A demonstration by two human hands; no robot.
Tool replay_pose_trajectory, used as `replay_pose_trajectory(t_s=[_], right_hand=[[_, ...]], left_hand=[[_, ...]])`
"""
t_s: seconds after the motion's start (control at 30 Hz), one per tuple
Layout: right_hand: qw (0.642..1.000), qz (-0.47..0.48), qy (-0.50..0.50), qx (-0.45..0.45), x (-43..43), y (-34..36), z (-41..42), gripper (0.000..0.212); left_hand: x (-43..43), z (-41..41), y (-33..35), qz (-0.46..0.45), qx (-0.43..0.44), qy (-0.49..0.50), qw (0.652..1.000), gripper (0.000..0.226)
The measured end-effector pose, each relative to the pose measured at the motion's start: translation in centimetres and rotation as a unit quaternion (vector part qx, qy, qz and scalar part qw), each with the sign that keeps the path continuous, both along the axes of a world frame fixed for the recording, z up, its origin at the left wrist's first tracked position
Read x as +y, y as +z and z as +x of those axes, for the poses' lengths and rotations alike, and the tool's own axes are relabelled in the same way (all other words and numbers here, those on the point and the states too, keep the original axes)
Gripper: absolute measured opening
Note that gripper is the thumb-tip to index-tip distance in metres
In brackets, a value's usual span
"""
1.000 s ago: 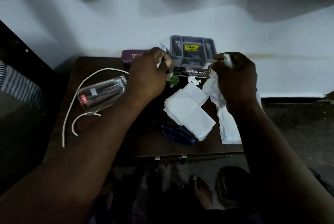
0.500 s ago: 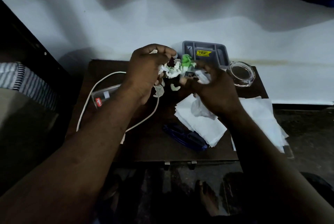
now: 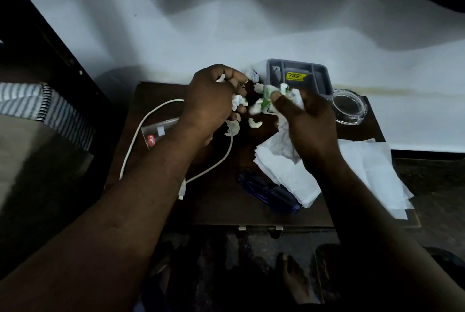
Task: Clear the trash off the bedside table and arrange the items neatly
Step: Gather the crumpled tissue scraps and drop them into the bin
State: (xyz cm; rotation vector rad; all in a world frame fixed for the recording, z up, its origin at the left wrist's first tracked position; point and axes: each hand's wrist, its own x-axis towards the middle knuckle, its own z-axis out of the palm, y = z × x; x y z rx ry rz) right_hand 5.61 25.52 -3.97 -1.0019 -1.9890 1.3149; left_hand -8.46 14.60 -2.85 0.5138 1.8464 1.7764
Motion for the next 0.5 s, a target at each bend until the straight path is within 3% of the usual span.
replay_pose_trajectory(t_s=[0.13,0.2,0.27,0.33,0.5], right_hand=[[0.997,-0.046,-0.035,0.050,0.8,0.2,0.5,0.033],[0.994,-0.054,-0.050,0.075,1.3,0.3,0.7,0.029],[0.993,-0.040,-0.072,0.085,1.7,0.5,0.9,0.018],[0.991,-0.023,-0.091,0.091,1.9,0.6,0.9,0.013],[0.991,-0.006,-0.098,0.093,2.1,0.9,0.8,0.013]], left_hand=[[-0.4,-0.9,-0.6,-0.056,0.067,0.013,0.996,0.027],[-0.4,-0.9,-0.9,-0.143,0.176,-0.017,0.974,0.019],[-0.3,-0.4,-1.4,-0.276,0.317,-0.089,0.903,0.020],[-0.2,0.5,-1.8,-0.360,0.388,-0.130,0.839,0.024],[-0.3,2.3,-2.6,-0.431,0.462,-0.141,0.762,0.029]])
